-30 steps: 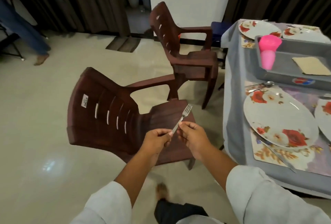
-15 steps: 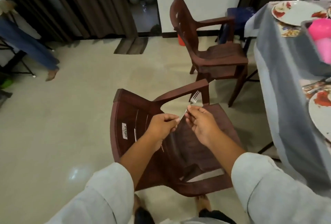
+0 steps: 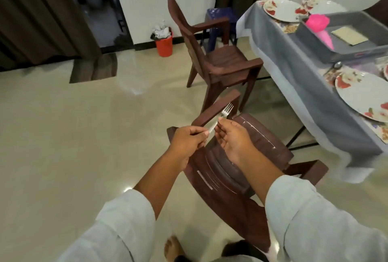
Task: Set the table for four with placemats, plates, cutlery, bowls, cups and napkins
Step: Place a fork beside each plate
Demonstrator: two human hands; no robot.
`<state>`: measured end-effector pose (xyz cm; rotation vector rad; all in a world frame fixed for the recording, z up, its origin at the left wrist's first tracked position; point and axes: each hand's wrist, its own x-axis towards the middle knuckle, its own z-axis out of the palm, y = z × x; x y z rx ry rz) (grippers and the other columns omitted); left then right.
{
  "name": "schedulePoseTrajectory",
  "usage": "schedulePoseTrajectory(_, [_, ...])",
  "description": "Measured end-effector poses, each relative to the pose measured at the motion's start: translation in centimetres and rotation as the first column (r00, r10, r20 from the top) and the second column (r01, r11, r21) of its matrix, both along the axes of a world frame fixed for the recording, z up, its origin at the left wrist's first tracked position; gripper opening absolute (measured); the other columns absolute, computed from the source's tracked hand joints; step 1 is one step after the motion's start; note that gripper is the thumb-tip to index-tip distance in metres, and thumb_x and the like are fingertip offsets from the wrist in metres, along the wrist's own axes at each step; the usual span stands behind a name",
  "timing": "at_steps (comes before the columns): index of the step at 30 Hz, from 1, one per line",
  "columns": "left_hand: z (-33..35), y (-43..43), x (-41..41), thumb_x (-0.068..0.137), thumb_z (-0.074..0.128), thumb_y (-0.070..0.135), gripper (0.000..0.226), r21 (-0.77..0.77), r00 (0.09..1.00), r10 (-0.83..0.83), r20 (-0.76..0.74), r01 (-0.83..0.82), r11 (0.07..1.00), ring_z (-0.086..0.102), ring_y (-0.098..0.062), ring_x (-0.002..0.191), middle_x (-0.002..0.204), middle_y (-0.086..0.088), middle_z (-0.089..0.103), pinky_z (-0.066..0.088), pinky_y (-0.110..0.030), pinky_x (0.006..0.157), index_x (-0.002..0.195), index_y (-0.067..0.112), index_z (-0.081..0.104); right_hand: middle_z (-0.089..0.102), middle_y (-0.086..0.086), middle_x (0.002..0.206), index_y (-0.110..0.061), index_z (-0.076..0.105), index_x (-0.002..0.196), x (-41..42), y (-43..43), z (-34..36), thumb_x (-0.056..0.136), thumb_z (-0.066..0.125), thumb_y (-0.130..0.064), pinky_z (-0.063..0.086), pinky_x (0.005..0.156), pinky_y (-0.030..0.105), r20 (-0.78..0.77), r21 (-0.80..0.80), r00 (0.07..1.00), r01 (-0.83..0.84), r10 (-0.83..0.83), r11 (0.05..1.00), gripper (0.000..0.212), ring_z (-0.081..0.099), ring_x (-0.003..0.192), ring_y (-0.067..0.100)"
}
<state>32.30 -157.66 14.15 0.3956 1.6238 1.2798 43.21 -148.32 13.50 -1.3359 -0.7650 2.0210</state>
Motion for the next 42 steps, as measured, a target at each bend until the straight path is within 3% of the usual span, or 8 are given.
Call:
schedulePoseTrajectory(14, [-0.7,3.0,-13.7,0.094,0.069,0.007,0.013,-0.039,0.968,-0.243,-0.059,0.241,0.970,0.064,-0.013,0.075,0.076,0.000,0.073,0.059,-0.026,0.079,0.094,0.016,0.078,0.070,0.006,0.085,-0.007,0.071,0.101,-10.5,1.2,-2.3,0.094,0.071,-0.018,0.057,0.070,0.024,0.003,0.056,0.997,0.078,-0.078,0.995,0.013,0.068,0.077,0.012])
schedulePoseTrajectory(24, [-0.2,9.5,-31.0,0.094,0.067,0.004,0.008,-0.096,0.947,-0.307,-0.092,0.299,0.950,0.056,-0.013,0.067,0.068,-0.002,0.062,0.054,-0.027,0.076,0.092,0.004,0.075,0.071,0.003,0.084,-0.010,0.068,0.099,-27.9,8.9,-1.4,0.093,0.072,-0.018,0.057,0.075,0.025,0.008,0.068,0.998,-0.067,0.066,0.995,0.011,0.069,0.077,0.012])
schedulePoseTrajectory(29, [0.9,15.1,-36.5,0.093,0.069,0.004,0.006,-0.046,0.961,-0.277,-0.023,0.276,0.960,0.057,-0.009,0.065,0.071,-0.002,0.064,0.055,-0.020,0.071,0.094,0.005,0.075,0.069,0.004,0.088,-0.010,0.068,0.100,-33.3,13.8,-0.2,0.093,0.073,-0.020,0.057,0.076,0.026,-0.028,0.072,0.999,0.045,-0.043,0.996,0.012,0.069,0.081,0.013])
schedulePoseTrajectory(37, [0.5,27.0,-46.0,0.094,0.067,0.004,0.009,0.055,0.928,-0.370,0.038,0.368,0.928,0.058,-0.009,0.068,0.077,-0.005,0.066,0.053,-0.020,0.069,0.097,0.006,0.076,0.070,-0.001,0.083,-0.016,0.070,0.093,-42.5,23.3,1.0,0.093,0.073,-0.022,0.055,0.073,0.026,-0.012,0.148,0.974,0.225,-0.225,0.963,0.006,0.068,0.077,0.011])
schedulePoseTrajectory(42, [1.7,35.2,-53.8,0.095,0.066,0.003,0.011,0.090,0.890,-0.454,0.049,0.449,0.889,0.053,-0.010,0.065,0.075,-0.007,0.062,0.052,-0.020,0.067,0.097,0.003,0.076,0.071,0.003,0.089,-0.013,0.071,0.100,-50.0,30.1,3.0,0.093,0.073,-0.022,0.057,0.075,0.026,0.009,0.171,0.947,0.315,-0.321,0.934,0.013,0.069,0.082,0.013])
